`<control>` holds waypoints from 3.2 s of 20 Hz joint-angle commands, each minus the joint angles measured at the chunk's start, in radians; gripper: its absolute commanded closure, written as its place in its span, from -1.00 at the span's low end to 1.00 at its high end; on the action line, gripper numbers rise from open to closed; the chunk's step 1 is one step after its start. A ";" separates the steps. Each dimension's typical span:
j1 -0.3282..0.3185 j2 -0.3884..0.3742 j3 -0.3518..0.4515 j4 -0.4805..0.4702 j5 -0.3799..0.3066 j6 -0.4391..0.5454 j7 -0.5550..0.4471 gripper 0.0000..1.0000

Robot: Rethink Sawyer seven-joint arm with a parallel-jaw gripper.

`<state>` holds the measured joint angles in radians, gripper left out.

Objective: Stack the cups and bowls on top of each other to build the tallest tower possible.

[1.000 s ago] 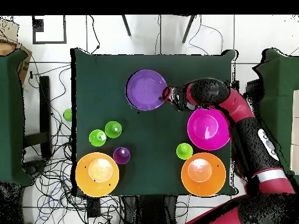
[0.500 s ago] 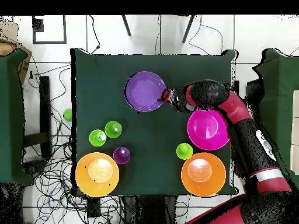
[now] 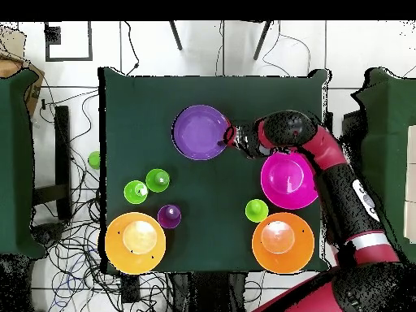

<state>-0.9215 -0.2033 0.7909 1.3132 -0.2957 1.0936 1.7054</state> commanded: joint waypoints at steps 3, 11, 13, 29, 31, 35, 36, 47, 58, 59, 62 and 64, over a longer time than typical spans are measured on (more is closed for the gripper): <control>0.012 0.026 0.036 -0.089 -0.079 0.084 -0.391 1.00; 0.023 0.010 0.040 -0.100 -0.101 0.072 -0.389 1.00; 0.026 0.019 0.043 -0.124 -0.103 0.095 -0.409 1.00; 0.046 0.038 0.040 -0.230 -0.127 0.177 -0.486 1.00; 0.050 0.033 0.042 -0.205 -0.127 0.161 -0.476 1.00; 0.048 0.041 0.043 -0.229 -0.127 0.171 -0.490 1.00; 0.045 0.040 0.043 -0.224 -0.127 0.167 -0.489 1.00; 0.043 0.042 0.043 -0.221 -0.124 0.152 -0.494 1.00; 0.021 0.024 0.044 -0.158 -0.130 0.099 -0.467 1.00; 0.019 0.022 0.044 -0.151 -0.130 0.096 -0.462 1.00; 0.015 0.021 0.045 -0.141 -0.130 0.093 -0.459 1.00; 0.008 0.020 0.046 -0.129 -0.131 0.085 -0.458 1.00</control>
<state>-0.9245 -0.1708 0.8206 1.1431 -0.3763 1.1796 1.5567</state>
